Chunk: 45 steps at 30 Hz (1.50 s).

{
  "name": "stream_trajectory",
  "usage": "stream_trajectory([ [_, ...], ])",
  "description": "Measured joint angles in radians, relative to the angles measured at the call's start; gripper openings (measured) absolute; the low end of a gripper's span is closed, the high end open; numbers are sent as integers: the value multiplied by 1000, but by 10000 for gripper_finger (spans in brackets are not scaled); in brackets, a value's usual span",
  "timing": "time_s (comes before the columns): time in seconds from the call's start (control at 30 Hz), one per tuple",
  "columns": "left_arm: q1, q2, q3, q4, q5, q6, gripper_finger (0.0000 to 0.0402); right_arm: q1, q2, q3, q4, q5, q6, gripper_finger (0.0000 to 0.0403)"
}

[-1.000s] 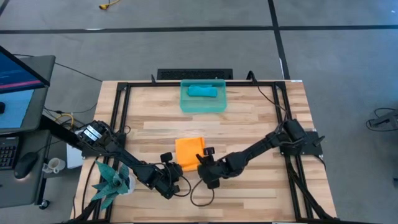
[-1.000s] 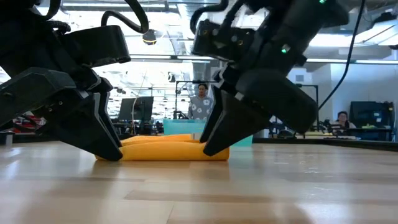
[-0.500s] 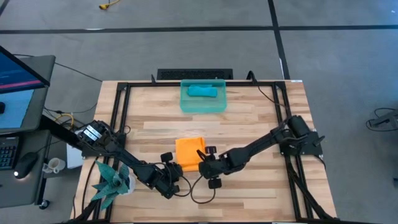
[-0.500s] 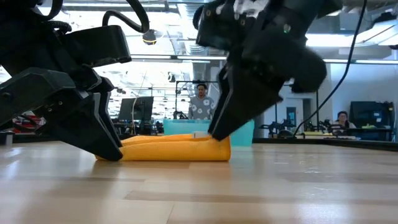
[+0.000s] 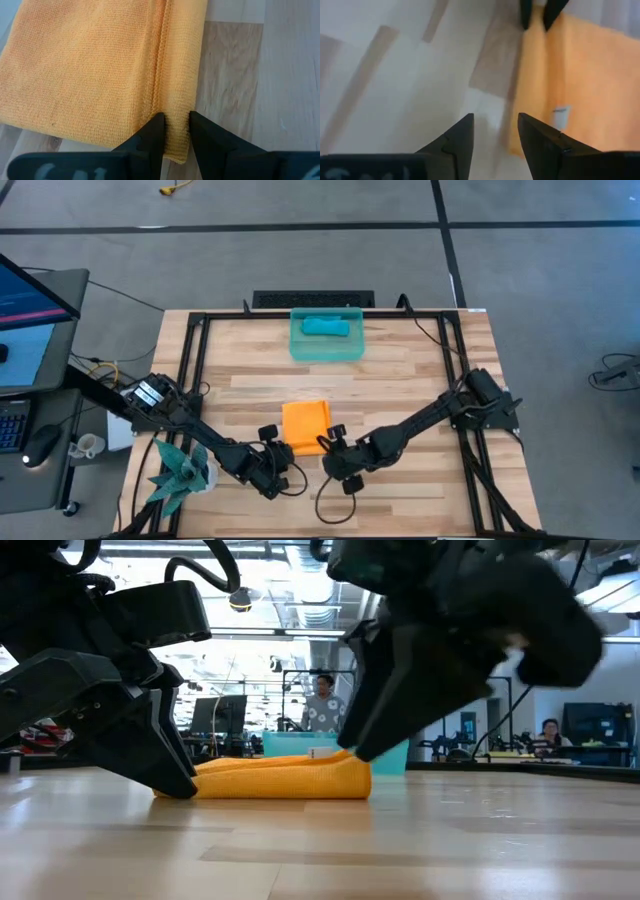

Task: Roll microfiber towels into tight, uniform cylinder then place into a basket
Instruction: Roll the orange microfiber cloth

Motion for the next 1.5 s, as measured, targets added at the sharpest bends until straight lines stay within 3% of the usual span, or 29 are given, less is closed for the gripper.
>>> stream_trajectory([
  [0.13, 0, 0, 0, 0, 0, 0, 86, -18, 2, 0, 3, 42, -22, 174],
  [1.0, 0, 0, 1, -5, 4, 10, 86, -69, 121, 8, 10, 1, 148, 168],
  [1.13, 1, -21, 0, -10, 14, 17, 86, -82, 122, 7, 10, -19, 201, 128],
  [1.33, -4, -92, -5, -77, 70, 64, 86, -98, 122, 7, 40, -77, 245, 19],
  [1.5, -34, -161, -6, -152, 60, 79, 86, -100, 125, 2, 100, -148, 355, 23],
])
